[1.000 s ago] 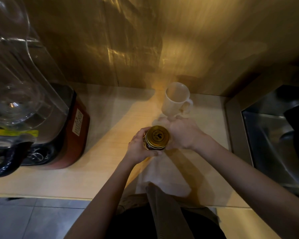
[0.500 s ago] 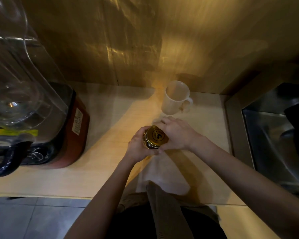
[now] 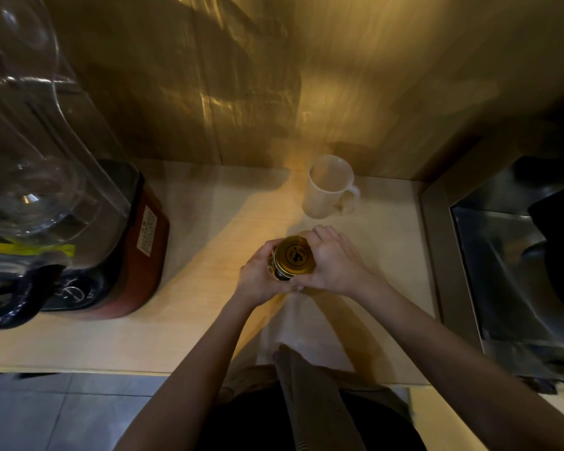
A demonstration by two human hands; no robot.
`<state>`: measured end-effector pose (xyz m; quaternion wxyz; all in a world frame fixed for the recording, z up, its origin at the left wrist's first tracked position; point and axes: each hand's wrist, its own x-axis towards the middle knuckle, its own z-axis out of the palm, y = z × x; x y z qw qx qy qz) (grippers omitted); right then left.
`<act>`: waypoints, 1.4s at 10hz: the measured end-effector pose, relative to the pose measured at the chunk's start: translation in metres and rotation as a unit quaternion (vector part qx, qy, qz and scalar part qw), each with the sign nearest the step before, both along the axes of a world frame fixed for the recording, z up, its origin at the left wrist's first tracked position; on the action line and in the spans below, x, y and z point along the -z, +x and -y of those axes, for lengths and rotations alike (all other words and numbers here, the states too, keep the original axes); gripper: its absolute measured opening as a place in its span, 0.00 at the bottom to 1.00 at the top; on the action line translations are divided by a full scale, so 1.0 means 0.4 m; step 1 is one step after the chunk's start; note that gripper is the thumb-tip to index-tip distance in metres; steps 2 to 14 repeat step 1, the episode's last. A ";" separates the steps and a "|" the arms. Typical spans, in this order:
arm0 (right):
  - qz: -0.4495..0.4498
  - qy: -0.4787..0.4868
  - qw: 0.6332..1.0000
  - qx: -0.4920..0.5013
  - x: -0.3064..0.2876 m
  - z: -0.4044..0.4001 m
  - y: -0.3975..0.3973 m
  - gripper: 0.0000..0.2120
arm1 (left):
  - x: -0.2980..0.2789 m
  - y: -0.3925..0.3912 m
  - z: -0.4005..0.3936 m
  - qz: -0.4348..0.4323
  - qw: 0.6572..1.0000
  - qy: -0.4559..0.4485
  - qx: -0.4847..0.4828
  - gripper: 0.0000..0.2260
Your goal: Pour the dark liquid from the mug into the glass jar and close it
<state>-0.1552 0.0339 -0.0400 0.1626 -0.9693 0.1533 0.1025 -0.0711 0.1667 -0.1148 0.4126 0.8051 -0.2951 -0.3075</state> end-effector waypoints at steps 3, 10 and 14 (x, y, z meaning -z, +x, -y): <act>0.004 0.095 0.994 0.049 0.007 -0.004 -0.027 0.54 | -0.013 0.005 0.009 0.014 0.999 0.023 0.035 0.48; 0.004 0.095 0.994 0.049 0.007 -0.004 -0.027 0.54 | -0.013 0.005 0.009 0.014 0.999 0.023 0.035 0.48; 0.004 0.095 0.994 0.049 0.007 -0.004 -0.027 0.54 | -0.013 0.005 0.009 0.014 0.999 0.023 0.035 0.48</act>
